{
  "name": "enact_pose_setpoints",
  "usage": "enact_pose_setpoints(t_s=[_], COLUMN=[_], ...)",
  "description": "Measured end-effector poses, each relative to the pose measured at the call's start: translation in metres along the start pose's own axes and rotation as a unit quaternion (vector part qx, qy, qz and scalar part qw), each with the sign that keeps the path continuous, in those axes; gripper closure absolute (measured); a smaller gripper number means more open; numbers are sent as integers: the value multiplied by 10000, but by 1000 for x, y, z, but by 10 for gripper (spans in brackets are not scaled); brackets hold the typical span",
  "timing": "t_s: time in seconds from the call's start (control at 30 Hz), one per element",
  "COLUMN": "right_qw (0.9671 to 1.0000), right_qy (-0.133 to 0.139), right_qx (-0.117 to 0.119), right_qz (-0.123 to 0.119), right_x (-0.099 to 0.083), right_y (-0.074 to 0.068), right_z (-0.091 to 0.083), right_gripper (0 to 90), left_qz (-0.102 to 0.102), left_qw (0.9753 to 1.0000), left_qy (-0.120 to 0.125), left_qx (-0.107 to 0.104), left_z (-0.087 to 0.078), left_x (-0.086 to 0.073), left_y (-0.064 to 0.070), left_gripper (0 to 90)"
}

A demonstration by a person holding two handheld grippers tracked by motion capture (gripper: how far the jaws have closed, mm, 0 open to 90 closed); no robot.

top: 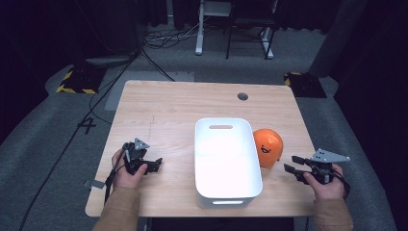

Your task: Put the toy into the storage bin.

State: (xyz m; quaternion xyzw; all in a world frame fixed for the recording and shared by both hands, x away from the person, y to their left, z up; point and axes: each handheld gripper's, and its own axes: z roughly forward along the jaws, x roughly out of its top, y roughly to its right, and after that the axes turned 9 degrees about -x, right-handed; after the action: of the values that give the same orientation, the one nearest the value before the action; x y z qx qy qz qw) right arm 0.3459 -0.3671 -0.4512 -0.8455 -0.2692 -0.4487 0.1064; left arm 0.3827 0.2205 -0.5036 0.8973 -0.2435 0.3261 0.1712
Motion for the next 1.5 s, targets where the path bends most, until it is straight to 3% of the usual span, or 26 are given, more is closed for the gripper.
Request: enact_pose_setpoints(t_s=[0.2, 0.23, 0.33, 0.5, 0.63, 0.77, 1.07, 1.37, 1.5], right_qw=[9994, 9989, 9982, 9968, 9955, 9925, 9894, 9907, 9895], right_qy=[308, 425, 556, 786, 931, 1168, 1345, 1248, 1283], right_qx=[153, 199, 156, 93, 151, 369, 511, 531, 659], right_qz=[7, 53, 168, 78, 34, -68, -190, -59, -9], right_x=[11, 16, 24, 36, 49, 59, 78, 87, 88], right_y=[-6, -7, -8, -9, -10, -9, -8, -7, -6], right_z=[-10, -11, -14, -14, -14, -13, 2, 21, 31], right_gripper=[497, 466, 427, 402, 451, 572, 630, 591, 587], left_qz=[7, 11, 13, 21, 8, 13, 11, 12, 4], left_qw=[10000, 10000, 10000, 10000, 10000, 10000, 10000, 10000, 10000], left_qy=[-8, -8, -10, -47, -75, -57, -56, -56, -60], left_qx=[-4, -1, 2, 10, -1, 33, 28, 34, 23], left_z=[0, 0, 0, -1, -1, -1, -1, -1, -1], left_x=[0, 0, 0, 0, 0, 0, 0, 0, 0], left_y=[0, 0, 0, 0, 0, 0, 1, 1, 1], left_gripper=[46, 46, 46, 46, 45, 44, 44, 45, 45])
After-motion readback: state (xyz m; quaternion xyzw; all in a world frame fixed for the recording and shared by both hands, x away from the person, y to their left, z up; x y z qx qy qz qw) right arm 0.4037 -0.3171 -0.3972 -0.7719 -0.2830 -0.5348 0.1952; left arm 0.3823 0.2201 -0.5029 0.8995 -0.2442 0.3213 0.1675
